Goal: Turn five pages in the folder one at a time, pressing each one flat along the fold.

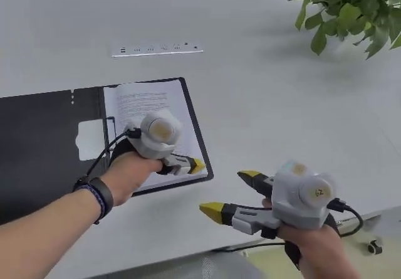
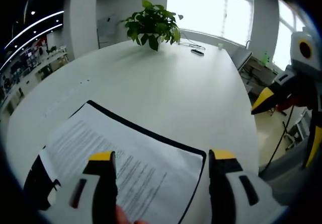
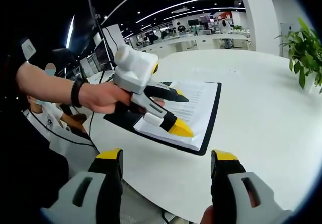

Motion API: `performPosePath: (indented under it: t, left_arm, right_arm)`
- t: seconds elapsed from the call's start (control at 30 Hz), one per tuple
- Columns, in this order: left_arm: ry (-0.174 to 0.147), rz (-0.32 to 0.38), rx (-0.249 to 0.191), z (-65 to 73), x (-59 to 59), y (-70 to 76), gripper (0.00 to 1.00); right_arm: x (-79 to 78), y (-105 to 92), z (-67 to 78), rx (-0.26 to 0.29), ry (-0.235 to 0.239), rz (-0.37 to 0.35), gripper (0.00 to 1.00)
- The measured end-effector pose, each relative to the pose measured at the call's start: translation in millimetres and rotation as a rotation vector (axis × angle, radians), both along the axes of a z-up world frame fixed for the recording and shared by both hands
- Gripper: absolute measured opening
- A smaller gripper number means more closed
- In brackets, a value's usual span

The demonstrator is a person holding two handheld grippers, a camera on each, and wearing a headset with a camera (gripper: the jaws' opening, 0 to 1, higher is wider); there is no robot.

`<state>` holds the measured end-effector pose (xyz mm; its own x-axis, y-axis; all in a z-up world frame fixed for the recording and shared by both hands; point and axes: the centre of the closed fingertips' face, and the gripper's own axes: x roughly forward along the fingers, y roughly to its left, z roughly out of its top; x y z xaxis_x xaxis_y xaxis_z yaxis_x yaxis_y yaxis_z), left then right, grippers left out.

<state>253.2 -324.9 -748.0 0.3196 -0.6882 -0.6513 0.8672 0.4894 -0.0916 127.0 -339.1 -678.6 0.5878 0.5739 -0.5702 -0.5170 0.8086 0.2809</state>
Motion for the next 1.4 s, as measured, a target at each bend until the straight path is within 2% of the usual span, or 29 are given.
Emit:
performPosePath:
  t: [0.1, 0.27, 0.4, 0.67, 0.93, 1.17, 1.4]
  left_arm:
    - [0.012, 0.012, 0.008, -7.2, -0.8, -2.7, 0.75]
    - [0.015, 0.006, 0.058, -24.6, -4.1, -2.2, 0.74]
    - [-0.024, -0.004, 0.118, -33.2, -2.9, 2.5, 0.73]
    - [-0.023, 0.005, 0.110, -36.6, 0.1, 4.5, 0.71]
    - [-0.004, 0.016, 0.093, -34.9, 1.3, 11.1, 0.64]
    - [-0.005, 0.029, 0.090, -34.8, 1.8, 15.8, 0.60]
    - [0.001, 0.044, 0.075, -31.4, 1.8, 19.9, 0.54]
  right_arm:
    - [0.4, 0.5, 0.9, 0.005, 0.000, 0.000, 0.71]
    - [-0.1, -3.5, -2.4, -0.004, 0.011, 0.002, 0.71]
    - [0.6, -9.4, -3.1, -0.009, 0.015, -0.007, 0.71]
    - [0.0, -15.4, -6.7, -0.010, 0.025, -0.026, 0.70]
    - [0.6, -10.2, -10.3, -0.003, 0.030, -0.021, 0.70]
    - [6.4, -7.1, -9.2, 0.004, 0.023, -0.017, 0.68]
    - [18.8, -9.0, -6.2, 0.021, 0.013, -0.026, 0.66]
